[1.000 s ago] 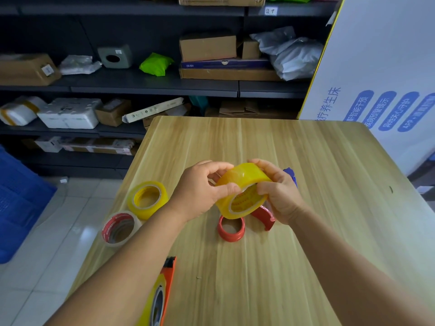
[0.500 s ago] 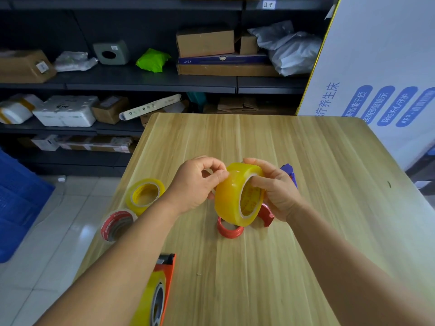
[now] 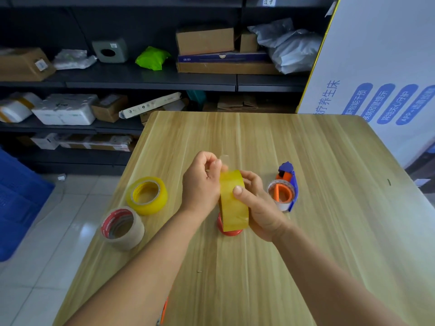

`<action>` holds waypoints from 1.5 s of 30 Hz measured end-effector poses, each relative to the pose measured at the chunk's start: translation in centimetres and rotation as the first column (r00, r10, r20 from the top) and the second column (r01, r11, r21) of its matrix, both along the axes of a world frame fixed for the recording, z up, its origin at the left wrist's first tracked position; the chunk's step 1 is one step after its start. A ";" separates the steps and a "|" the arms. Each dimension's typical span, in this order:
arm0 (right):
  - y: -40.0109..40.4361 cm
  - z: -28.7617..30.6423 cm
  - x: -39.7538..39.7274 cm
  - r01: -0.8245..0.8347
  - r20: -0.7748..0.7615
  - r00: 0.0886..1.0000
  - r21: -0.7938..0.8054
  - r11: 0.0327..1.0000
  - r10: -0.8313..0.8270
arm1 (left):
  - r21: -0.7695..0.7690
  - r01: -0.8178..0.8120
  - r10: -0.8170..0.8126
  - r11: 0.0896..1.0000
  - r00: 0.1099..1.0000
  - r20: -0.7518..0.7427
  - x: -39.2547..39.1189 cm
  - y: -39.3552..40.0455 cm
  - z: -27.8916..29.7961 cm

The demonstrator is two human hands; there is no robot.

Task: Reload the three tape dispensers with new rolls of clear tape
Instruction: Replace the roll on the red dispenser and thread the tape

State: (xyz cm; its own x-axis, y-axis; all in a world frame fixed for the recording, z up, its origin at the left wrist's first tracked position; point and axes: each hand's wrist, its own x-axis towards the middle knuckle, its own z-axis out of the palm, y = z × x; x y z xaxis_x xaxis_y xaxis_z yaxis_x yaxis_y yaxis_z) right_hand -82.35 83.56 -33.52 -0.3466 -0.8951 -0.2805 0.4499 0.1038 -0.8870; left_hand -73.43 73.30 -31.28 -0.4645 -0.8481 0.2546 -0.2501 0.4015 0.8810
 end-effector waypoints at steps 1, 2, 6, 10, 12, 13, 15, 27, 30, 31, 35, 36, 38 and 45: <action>0.1 -0.1 0.0 0.003 -0.008 1.000 0.009 1.000 -0.003 | 0.004 -0.022 0.022 1.000 1.000 -0.014 0.0 0.1 -0.1; 0.3 -0.1 0.1 0.002 -0.009 1.000 0.021 1.000 -0.001 | 0.010 -0.048 0.048 0.999 0.999 -0.023 -0.1 0.3 -0.2; 0.7 -0.8 0.9 -0.117 -0.074 0.990 0.003 0.993 0.117 | 0.050 -0.194 0.196 0.980 0.980 -0.041 -0.2 0.6 -0.7; 0.7 -1.5 1.8 -0.046 -0.132 0.990 0.033 0.998 0.050 | 0.189 -0.149 0.142 0.971 0.989 0.050 0.1 -0.6 -1.2; 0.8 -1.3 1.5 -0.024 -0.125 0.992 0.049 0.999 0.029 | 0.272 -0.051 0.030 0.961 0.996 0.083 0.7 -1.3 -1.2; 1.0 -1.4 1.2 -0.038 -0.131 0.990 0.049 0.998 0.044 | 0.308 -0.016 -0.017 0.951 0.995 0.102 1.0 -1.6 -1.2; 1.1 -1.7 0.8 -0.066 -0.145 0.987 0.044 0.997 0.072 | 0.339 0.019 -0.075 0.941 0.985 0.153 1.5 -2.1 -1.0; 1.4 -2.2 -0.6 -0.097 -0.041 0.994 0.137 0.986 0.103 | 0.669 0.251 -0.386 0.700 0.921 0.058 3.3 -3.0 1.2; 1.8 -2.4 -1.1 -0.103 0.063 0.994 0.166 0.981 0.093 | 0.721 0.332 -0.422 0.608 0.905 -0.061 4.3 -2.4 -0.7; 1.9 -2.3 -1.1 -0.114 0.079 0.992 0.180 0.977 0.101 | 0.700 0.328 -0.423 0.634 0.905 -0.040 4.4 -1.9 -1.4; 2.1 -3.0 -0.7 -0.081 0.063 0.996 0.263 0.961 0.066 | 0.630 0.244 -0.304 0.737 0.953 -0.014 4.4 -0.2 -4.3; 2.1 -3.4 -0.6 -0.039 0.060 0.998 0.273 0.961 0.024 | 0.627 0.210 -0.262 0.751 0.965 -0.009 4.3 0.0 -4.9; 2.0 -4.0 -0.6 0.020 0.011 1.000 0.291 0.957 -0.025 | 0.612 0.123 -0.184 0.782 0.982 0.039 4.2 0.1 -6.0; 1.3 -3.7 -0.3 0.150 -0.740 0.636 0.397 0.906 0.219 | 0.666 -0.080 0.044 0.742 0.997 0.071 2.2 0.0 -8.5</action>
State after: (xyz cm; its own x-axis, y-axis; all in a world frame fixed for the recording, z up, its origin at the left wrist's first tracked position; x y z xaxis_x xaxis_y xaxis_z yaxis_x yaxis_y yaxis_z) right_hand -82.70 84.85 -37.25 -0.5673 -0.7845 -0.2506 -0.3700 0.5147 -0.7734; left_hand -71.26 73.30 -39.74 -0.4009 -0.8200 -0.4085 -0.3015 -0.3029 0.9040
